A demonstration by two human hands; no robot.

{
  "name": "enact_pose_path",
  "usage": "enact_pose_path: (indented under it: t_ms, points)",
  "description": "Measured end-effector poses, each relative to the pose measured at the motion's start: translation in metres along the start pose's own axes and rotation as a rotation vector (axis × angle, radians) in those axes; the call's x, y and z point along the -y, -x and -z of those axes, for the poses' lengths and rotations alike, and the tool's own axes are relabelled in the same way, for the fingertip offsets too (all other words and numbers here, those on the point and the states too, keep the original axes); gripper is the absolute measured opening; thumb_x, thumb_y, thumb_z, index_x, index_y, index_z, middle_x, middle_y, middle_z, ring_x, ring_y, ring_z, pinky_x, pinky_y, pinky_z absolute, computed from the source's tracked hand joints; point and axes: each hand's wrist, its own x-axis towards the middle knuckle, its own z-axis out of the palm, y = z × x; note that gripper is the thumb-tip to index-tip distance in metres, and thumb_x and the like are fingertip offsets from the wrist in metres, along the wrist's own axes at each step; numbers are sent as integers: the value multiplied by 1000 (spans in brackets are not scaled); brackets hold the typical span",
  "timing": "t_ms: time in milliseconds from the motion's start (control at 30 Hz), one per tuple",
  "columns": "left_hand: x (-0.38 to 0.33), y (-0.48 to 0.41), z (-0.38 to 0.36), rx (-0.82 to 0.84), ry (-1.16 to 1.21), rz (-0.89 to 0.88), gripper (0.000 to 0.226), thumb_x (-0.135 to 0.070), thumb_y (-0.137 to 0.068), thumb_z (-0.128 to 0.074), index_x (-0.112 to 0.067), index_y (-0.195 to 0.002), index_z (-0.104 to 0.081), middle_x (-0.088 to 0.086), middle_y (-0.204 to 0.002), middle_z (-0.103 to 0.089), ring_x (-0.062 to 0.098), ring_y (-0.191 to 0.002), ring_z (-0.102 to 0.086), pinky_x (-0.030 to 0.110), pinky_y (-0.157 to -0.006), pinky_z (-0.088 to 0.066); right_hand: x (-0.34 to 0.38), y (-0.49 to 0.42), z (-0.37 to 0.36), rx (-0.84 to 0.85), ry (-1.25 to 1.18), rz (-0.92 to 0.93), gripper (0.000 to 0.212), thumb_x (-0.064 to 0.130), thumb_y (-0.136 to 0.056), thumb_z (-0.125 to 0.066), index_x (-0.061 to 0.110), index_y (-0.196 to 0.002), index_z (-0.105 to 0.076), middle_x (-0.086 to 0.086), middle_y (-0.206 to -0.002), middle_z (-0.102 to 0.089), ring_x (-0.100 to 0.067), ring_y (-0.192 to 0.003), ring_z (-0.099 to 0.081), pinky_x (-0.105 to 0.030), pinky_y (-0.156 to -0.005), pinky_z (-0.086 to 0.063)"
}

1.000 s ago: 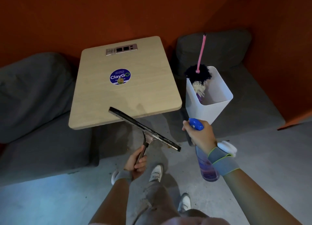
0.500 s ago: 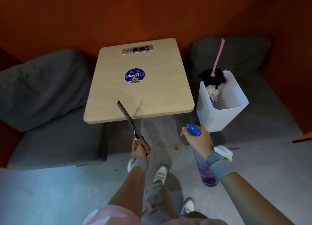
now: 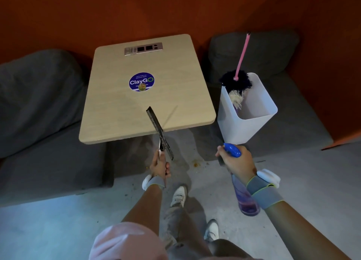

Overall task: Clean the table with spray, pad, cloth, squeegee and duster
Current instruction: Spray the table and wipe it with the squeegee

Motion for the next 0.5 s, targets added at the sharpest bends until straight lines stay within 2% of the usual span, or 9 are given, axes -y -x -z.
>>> enact_pose_path:
  t_ms: [133,400,500]
  points:
    - [4,-1,-5,10,-13,-11,38,-31,-95,-56,-43,-131,-50,3,-55,-42,12,-39,-31,17,-40,-25,2,2,3,14,-38,-3,32,27,-91,-63,22,-60,-68,3,-60,-64,-13,-55,-53,-30,-56,-47]
    - [1,-2,-17,74,-142,-12,37,-35,-93,-59,-45,-129,-52,3,-55,-43,13,-42,-32,19,-40,-29,-2,4,6,11,-70,-9,34,29,-90,-64,23,-57,-67,11,-47,-58,-11,-51,-49,-31,-59,-45]
    - [2,-2,-22,79,-163,-16,39,-35,-93,-59,-45,-130,-51,4,-57,-43,13,-41,-32,17,-39,-30,-4,4,9,-4,-82,-17,33,29,-90,-64,23,-58,-67,11,-45,-56,-12,-49,-48,-30,-56,-45]
